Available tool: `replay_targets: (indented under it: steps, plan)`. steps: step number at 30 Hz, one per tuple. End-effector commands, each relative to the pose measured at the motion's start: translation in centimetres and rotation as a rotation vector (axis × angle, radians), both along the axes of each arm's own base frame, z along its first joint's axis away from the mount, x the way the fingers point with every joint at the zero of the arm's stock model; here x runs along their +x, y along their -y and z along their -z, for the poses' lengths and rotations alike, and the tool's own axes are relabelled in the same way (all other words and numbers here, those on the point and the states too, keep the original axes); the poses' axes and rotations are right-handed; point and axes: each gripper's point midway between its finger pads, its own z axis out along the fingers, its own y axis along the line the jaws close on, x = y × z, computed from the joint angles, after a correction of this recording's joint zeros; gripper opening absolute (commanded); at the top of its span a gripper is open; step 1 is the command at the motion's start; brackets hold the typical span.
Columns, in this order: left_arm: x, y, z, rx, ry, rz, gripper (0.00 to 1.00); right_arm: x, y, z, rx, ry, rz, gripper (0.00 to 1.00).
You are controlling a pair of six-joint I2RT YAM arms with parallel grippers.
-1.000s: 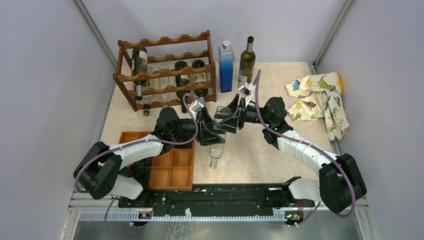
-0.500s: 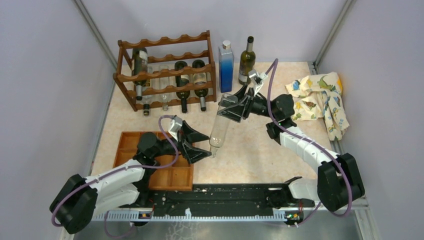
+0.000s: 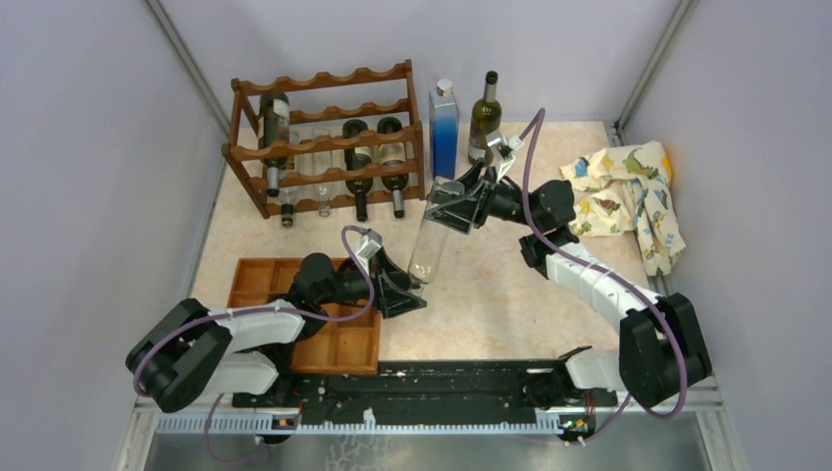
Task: Put the wine bottle on the wine rack
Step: Pick up the wine bottle from the center of the board.
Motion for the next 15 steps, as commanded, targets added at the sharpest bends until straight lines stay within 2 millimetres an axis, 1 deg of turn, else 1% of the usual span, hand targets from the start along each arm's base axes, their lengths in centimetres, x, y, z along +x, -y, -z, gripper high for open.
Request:
replay_targets:
  steps: [1,4,6,9,15]
  plan:
    - [0.0,0.8,-4.1,-0.119,0.117,0.02,0.68,-0.3,0.6,-4.0,0.079,0.112,0.032,0.0]
    - [0.2,0.8,-4.7,-0.144,0.132,0.004,0.65,-0.3,0.6,-4.0,0.083,0.106,0.039,0.0]
    - [0.1,0.7,-5.2,-0.166,0.137,-0.002,0.62,-0.2,0.6,-4.1,0.088,0.101,0.041,0.0]
    - [0.2,0.8,-5.3,-0.184,0.126,-0.006,0.6,-0.2,0.7,-4.3,0.1,0.094,0.044,0.0]
    - [0.3,1.0,-5.5,-0.203,0.119,-0.011,0.6,-0.2,0.8,-4.7,0.116,0.077,0.05,0.0]
